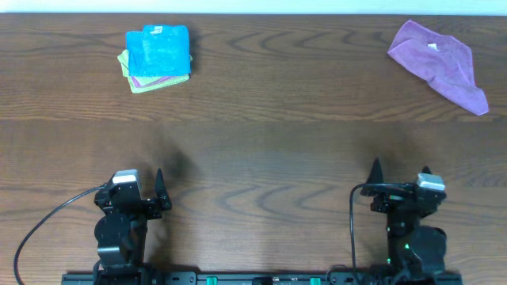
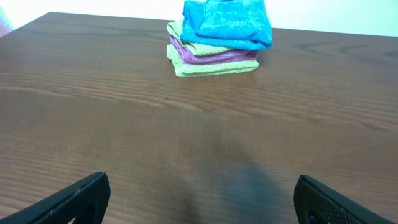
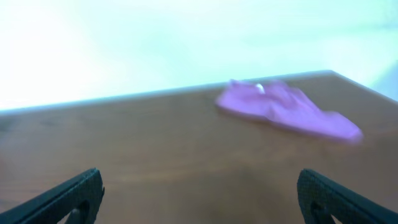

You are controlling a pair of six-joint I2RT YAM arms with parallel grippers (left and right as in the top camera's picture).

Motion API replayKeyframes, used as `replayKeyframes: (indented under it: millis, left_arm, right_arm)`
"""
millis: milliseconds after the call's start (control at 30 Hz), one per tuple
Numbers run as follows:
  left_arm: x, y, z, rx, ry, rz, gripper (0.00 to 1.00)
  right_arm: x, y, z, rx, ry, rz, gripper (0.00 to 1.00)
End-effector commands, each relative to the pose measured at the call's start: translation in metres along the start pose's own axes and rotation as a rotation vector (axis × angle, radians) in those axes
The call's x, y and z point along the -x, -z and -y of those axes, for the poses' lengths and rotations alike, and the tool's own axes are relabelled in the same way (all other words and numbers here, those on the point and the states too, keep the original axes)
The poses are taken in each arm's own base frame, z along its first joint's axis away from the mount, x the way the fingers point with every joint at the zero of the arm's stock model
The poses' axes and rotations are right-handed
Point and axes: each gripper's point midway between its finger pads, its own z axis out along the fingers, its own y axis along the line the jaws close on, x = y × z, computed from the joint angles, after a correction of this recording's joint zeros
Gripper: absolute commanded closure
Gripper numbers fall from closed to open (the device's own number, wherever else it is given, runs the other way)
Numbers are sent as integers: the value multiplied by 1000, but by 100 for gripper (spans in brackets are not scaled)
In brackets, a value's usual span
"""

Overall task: Fold the cloth
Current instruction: 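Open the right gripper and reach toward the pink cloth at back right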

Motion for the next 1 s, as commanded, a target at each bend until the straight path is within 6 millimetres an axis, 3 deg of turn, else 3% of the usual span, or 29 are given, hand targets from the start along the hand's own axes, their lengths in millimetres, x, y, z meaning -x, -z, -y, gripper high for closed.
replayKeyframes:
  millis: [0,100,300,500,700,767,967]
  left_arm:
    - [-11,-3,-2,13,1,-21,5]
    - [-11,-3,-2,13,1,-20,5]
    - [-11,-3,-2,13,1,-20,5]
    - [-11,-3,-2,13,1,-20,5]
    - [-11,-3,-2,13,1,-20,5]
    - [-11,-3,-2,13,1,-20,5]
    - [-11,-3,-2,13,1,-21,5]
  right_arm:
    - [18,3,-23,139,-12,71,1]
    - [40,10,-46,272,-12,156,1]
    - [42,28,-87,527,15,166,1]
    - [41,34,-97,598,6,155,1]
    - [48,16,-63,395,-232,143,1]
    - [48,8,-51,313,-253,146,1]
    - [55,-25,-37,180,-252,58,1]
